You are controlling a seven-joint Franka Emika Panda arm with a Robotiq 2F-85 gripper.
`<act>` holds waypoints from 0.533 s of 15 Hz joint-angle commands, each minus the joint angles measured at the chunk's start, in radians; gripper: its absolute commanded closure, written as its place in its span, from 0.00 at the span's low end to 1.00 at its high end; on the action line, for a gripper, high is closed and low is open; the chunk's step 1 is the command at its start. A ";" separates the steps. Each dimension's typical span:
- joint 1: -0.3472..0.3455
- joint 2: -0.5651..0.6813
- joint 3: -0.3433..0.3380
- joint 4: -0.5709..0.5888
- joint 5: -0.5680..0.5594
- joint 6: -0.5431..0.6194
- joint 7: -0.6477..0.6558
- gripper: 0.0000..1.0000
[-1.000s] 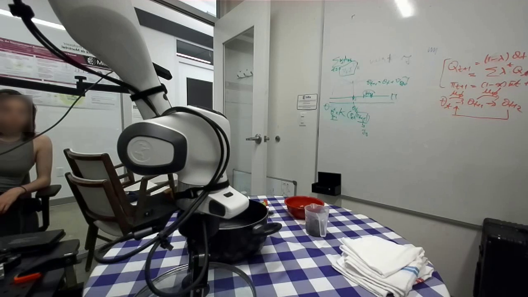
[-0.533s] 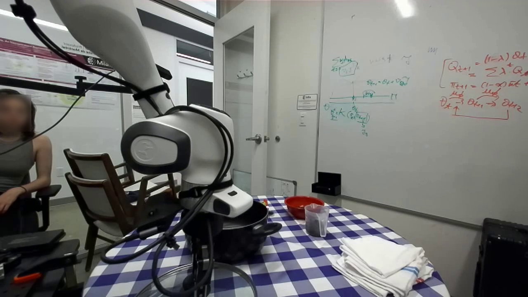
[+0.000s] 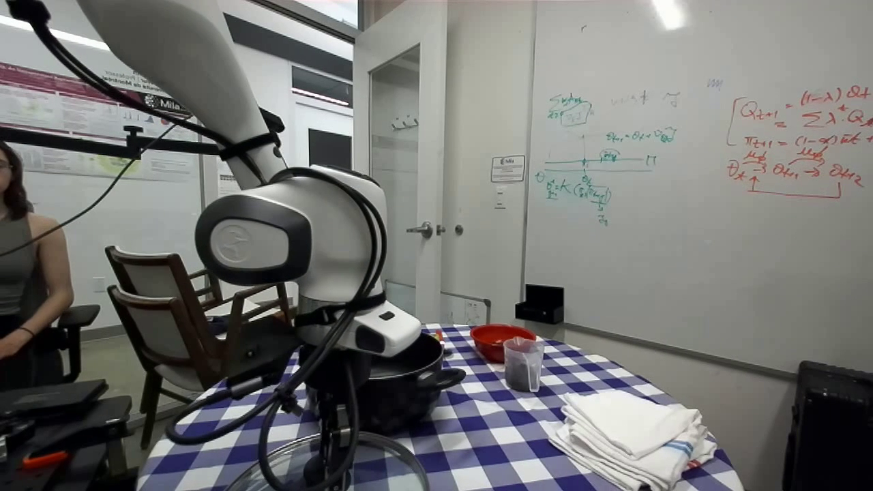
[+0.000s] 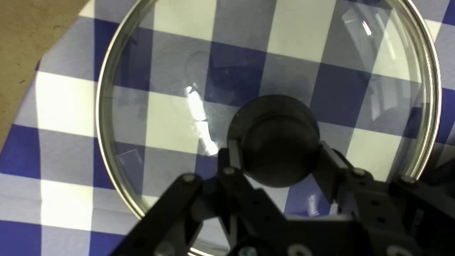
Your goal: Put the glass lid on the black pot
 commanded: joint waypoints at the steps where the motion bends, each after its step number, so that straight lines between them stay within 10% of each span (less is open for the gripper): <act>1: -0.058 -0.097 0.008 -0.017 0.013 -0.047 -0.168 0.74; 8: -0.018 -0.284 -0.035 0.080 -0.027 -0.234 -0.442 0.74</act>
